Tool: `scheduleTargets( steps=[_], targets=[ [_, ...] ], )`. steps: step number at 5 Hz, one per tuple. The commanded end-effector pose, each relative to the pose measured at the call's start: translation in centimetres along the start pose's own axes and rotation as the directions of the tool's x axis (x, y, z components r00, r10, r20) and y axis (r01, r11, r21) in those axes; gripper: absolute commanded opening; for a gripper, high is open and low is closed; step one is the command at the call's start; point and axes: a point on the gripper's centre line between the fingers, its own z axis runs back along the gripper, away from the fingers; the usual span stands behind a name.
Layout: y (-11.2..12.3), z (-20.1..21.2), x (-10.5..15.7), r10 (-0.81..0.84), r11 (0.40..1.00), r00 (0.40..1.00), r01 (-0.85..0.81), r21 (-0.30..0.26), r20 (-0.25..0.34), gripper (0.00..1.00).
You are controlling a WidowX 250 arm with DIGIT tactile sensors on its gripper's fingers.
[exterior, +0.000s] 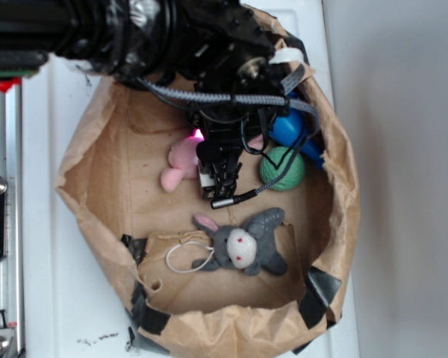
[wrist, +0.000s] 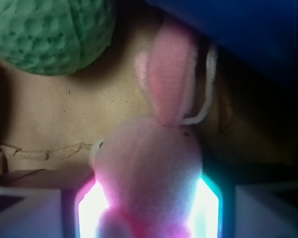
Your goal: Grab the pink bunny.
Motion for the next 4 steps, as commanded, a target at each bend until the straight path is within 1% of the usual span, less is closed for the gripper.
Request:
scheduleTargets(
  steps=[1, 2, 3, 4],
  targets=[
    [-2.4, 9.3, -1.8, -0.062, 0.997, 0.998, 0.063, -0.053, 0.017, 0.0],
    [-4.6, 13.9, -3.1, -0.082, 0.997, 0.995, 0.081, 0.006, 0.055, 0.0],
    [-6.1, 15.7, -3.2, -0.084, 0.995, 0.993, 0.079, 0.059, 0.082, 0.0],
    [-6.3, 16.0, -3.1, -0.075, 0.995, 0.991, 0.066, 0.077, 0.115, 0.0]
  ],
)
